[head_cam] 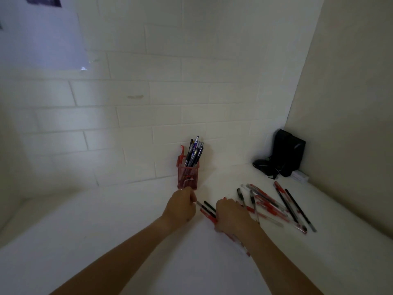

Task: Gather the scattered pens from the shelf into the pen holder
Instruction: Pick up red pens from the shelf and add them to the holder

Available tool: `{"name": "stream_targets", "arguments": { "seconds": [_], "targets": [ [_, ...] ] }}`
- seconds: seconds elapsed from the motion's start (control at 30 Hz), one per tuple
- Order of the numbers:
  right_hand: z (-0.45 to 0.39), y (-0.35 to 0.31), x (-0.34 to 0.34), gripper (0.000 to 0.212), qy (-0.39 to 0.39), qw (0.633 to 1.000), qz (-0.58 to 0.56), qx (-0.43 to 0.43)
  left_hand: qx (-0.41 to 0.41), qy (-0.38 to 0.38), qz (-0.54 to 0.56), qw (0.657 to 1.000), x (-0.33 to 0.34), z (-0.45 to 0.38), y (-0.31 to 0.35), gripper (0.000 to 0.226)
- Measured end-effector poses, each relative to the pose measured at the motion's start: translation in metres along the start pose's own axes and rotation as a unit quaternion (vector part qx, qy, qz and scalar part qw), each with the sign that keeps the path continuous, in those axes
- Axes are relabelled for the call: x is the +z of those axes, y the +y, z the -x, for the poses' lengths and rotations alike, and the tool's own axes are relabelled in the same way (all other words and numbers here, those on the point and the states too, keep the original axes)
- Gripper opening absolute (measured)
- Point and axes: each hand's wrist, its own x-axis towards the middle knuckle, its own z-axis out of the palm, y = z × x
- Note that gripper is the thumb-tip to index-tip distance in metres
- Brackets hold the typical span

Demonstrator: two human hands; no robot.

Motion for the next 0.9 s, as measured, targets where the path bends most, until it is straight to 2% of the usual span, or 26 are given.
{"name": "stream_targets", "arguments": {
  "seconds": [0.1,0.17,0.23,0.3,0.37,0.47,0.53,0.6,0.67,0.73,0.9],
  "targets": [
    [0.001,-0.004,-0.006,0.031,0.005,0.998,-0.055,0.01,-0.014,-0.007,0.03,0.999,-0.004,0.003,0.002,0.018],
    [-0.002,-0.005,-0.017,0.023,0.019,0.989,-0.144,0.014,-0.035,-0.016,0.066,0.997,-0.009,0.0,0.005,0.015],
    [-0.006,-0.007,-0.03,0.019,0.062,0.966,-0.252,0.012,-0.065,-0.053,0.15,0.985,-0.018,-0.002,0.015,0.024],
    [-0.013,-0.011,-0.043,0.009,0.114,0.941,-0.318,0.0,-0.052,-0.074,0.255,0.963,-0.03,-0.008,0.027,0.03],
    [-0.021,-0.016,-0.053,0.006,0.162,0.916,-0.366,-0.02,0.007,-0.02,0.275,0.961,-0.044,-0.017,0.037,0.023],
    [-0.041,-0.023,-0.068,0.01,0.245,0.873,-0.417,-0.059,0.066,0.135,0.191,0.97,-0.071,-0.039,0.045,0.011],
    [-0.055,-0.029,-0.079,0.008,0.318,0.834,-0.446,-0.062,0.087,0.217,0.182,0.955,-0.091,-0.058,0.048,0.006],
    [-0.066,-0.034,-0.085,0.006,0.383,0.791,-0.473,-0.06,0.099,0.262,0.213,0.936,-0.103,-0.077,0.047,0.005],
    [-0.077,-0.04,-0.085,0.006,0.42,0.771,-0.476,-0.051,0.103,0.296,0.198,0.929,-0.105,-0.094,0.04,0.005],
    [-0.09,-0.043,-0.078,0.005,0.422,0.786,-0.45,-0.033,0.101,0.298,0.157,0.936,-0.101,-0.106,0.033,0.007],
    [-0.123,-0.044,-0.044,0.015,0.323,0.873,-0.365,0.015,0.054,0.212,0.096,0.971,-0.07,-0.111,0.009,0.014]
  ]
}}
